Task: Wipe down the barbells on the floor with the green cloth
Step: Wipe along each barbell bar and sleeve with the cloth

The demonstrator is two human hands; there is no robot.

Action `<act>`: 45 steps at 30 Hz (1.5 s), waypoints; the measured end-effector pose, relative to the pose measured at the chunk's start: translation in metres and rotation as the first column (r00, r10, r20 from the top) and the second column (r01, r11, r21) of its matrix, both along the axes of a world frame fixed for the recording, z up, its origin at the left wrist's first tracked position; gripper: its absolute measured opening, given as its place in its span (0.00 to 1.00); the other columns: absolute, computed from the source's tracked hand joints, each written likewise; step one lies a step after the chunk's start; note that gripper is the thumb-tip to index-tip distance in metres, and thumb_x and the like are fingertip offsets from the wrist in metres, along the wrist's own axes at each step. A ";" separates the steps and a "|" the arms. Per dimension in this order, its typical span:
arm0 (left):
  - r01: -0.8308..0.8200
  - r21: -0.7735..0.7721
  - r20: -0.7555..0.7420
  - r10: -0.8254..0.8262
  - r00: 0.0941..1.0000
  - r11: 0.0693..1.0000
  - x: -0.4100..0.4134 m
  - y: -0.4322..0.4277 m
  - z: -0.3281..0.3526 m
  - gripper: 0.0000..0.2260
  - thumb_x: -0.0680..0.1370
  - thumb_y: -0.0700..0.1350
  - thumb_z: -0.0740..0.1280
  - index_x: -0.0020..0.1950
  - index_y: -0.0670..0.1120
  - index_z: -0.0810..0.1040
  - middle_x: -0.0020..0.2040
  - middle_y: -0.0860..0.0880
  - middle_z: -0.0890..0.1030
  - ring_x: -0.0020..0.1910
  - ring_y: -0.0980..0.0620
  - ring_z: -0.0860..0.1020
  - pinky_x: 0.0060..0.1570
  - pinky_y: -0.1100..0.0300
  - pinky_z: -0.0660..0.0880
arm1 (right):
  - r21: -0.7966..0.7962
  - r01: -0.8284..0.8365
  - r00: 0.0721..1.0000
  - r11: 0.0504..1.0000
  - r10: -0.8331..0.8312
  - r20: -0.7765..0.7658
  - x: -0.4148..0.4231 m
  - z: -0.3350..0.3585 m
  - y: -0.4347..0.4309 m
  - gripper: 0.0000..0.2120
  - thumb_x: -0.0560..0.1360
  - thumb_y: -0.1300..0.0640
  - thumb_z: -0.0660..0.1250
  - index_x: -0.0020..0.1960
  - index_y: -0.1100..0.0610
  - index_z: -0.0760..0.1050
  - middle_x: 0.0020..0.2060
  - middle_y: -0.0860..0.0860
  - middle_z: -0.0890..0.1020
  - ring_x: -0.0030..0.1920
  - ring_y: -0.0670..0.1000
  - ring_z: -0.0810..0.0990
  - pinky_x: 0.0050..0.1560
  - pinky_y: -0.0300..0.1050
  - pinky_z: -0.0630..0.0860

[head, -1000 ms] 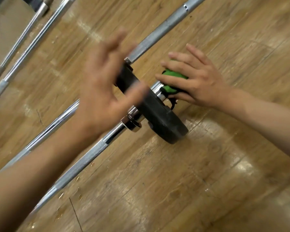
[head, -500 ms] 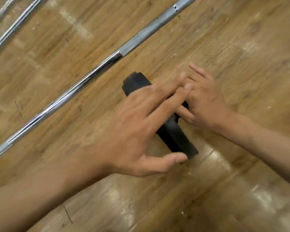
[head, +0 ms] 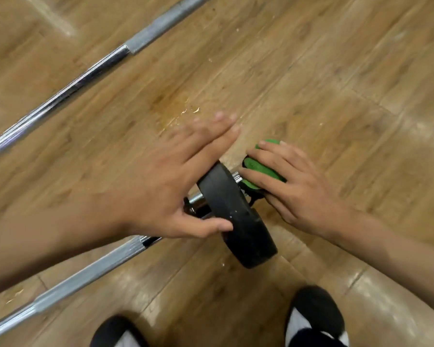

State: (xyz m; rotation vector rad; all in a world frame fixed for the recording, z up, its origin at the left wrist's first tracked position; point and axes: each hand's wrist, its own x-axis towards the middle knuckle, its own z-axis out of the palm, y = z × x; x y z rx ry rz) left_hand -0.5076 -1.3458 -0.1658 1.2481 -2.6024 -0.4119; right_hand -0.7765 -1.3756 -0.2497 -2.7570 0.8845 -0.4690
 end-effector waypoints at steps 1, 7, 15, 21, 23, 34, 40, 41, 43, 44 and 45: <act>-0.051 0.046 -0.035 0.053 0.998 0.998 -0.004 0.002 -0.001 0.48 0.78 0.74 0.58 0.82 0.36 0.60 0.82 0.39 0.62 0.83 0.42 0.58 0.81 0.42 0.58 | 0.036 0.041 0.999 0.999 -0.040 -0.034 0.001 0.005 0.001 0.18 0.82 0.54 0.61 0.68 0.56 0.80 0.68 0.57 0.79 0.71 0.60 0.74 0.77 0.57 0.61; 0.193 -0.017 0.013 -0.192 0.981 0.981 -0.033 0.030 0.004 0.47 0.78 0.69 0.65 0.80 0.32 0.61 0.81 0.34 0.62 0.83 0.38 0.59 0.81 0.42 0.58 | 0.143 0.243 0.951 0.960 -0.207 -0.228 0.028 0.026 0.015 0.17 0.82 0.48 0.59 0.57 0.56 0.82 0.47 0.57 0.84 0.48 0.62 0.83 0.44 0.52 0.76; 0.247 0.007 -0.008 -0.247 0.969 0.969 -0.079 0.071 0.007 0.46 0.78 0.68 0.68 0.79 0.32 0.65 0.80 0.35 0.65 0.82 0.39 0.60 0.78 0.41 0.63 | 0.285 0.278 0.912 0.917 -0.159 -0.378 -0.005 0.048 0.054 0.16 0.83 0.49 0.54 0.55 0.52 0.80 0.45 0.49 0.82 0.52 0.53 0.83 0.53 0.45 0.73; 0.276 -0.037 0.039 -0.274 0.961 0.961 -0.087 0.091 0.010 0.46 0.79 0.69 0.66 0.79 0.32 0.64 0.80 0.34 0.63 0.83 0.40 0.60 0.78 0.43 0.64 | 0.247 0.231 0.960 0.941 -0.180 -0.212 -0.037 0.035 0.096 0.22 0.84 0.45 0.51 0.61 0.55 0.79 0.52 0.51 0.81 0.54 0.55 0.78 0.61 0.49 0.69; 0.258 -0.033 0.045 -0.256 0.966 0.966 -0.089 0.097 0.010 0.47 0.78 0.70 0.66 0.80 0.32 0.61 0.81 0.34 0.61 0.83 0.39 0.57 0.80 0.43 0.61 | 0.294 0.236 0.947 0.926 -0.151 -0.285 -0.037 0.034 0.092 0.26 0.82 0.43 0.48 0.62 0.54 0.80 0.52 0.50 0.82 0.55 0.54 0.79 0.64 0.48 0.67; 0.091 0.144 -0.047 -0.085 0.995 0.985 -0.077 0.079 0.003 0.56 0.69 0.76 0.69 0.81 0.35 0.63 0.82 0.38 0.63 0.84 0.41 0.57 0.81 0.40 0.58 | 0.275 0.247 0.932 0.929 -0.150 -0.330 -0.046 0.037 0.101 0.19 0.83 0.46 0.54 0.67 0.49 0.77 0.61 0.47 0.79 0.67 0.52 0.75 0.77 0.58 0.61; 0.189 0.117 -0.096 -0.178 0.979 0.975 -0.078 0.078 -0.001 0.55 0.67 0.75 0.72 0.77 0.34 0.69 0.78 0.37 0.70 0.81 0.41 0.65 0.78 0.40 0.64 | 0.468 0.358 0.854 0.808 -0.080 -0.515 -0.003 0.054 0.059 0.22 0.77 0.40 0.40 0.40 0.46 0.70 0.37 0.46 0.78 0.47 0.54 0.83 0.44 0.48 0.73; 0.188 0.121 -0.105 -0.175 0.979 0.975 -0.079 0.079 -0.002 0.54 0.67 0.75 0.72 0.77 0.34 0.69 0.77 0.37 0.71 0.80 0.41 0.66 0.78 0.40 0.64 | 0.418 0.328 0.886 0.847 -0.122 -0.447 -0.011 0.050 0.068 0.21 0.78 0.41 0.43 0.40 0.47 0.71 0.36 0.47 0.78 0.43 0.56 0.82 0.40 0.48 0.72; 0.183 0.099 -0.099 -0.173 0.980 0.978 -0.083 0.084 -0.003 0.54 0.67 0.76 0.72 0.75 0.33 0.72 0.76 0.37 0.72 0.80 0.41 0.66 0.78 0.41 0.63 | 0.259 0.278 0.936 0.925 -0.200 -0.289 -0.035 0.040 0.099 0.15 0.81 0.47 0.55 0.50 0.51 0.79 0.45 0.51 0.82 0.47 0.58 0.82 0.48 0.53 0.76; 0.188 0.087 -0.093 -0.180 0.979 0.978 -0.086 0.087 -0.004 0.54 0.67 0.76 0.72 0.75 0.33 0.73 0.76 0.37 0.72 0.80 0.42 0.66 0.79 0.42 0.63 | 0.244 0.258 0.945 0.935 -0.192 -0.263 -0.044 0.037 0.113 0.14 0.81 0.49 0.59 0.57 0.54 0.79 0.54 0.52 0.82 0.54 0.58 0.80 0.56 0.56 0.74; 0.198 0.079 -0.093 -0.191 0.977 0.977 -0.088 0.089 -0.003 0.54 0.67 0.76 0.72 0.75 0.34 0.73 0.76 0.37 0.72 0.80 0.42 0.66 0.79 0.43 0.63 | 0.262 0.239 0.947 0.935 -0.164 -0.277 -0.052 0.034 0.122 0.15 0.81 0.50 0.61 0.61 0.56 0.79 0.60 0.53 0.79 0.61 0.58 0.78 0.62 0.57 0.71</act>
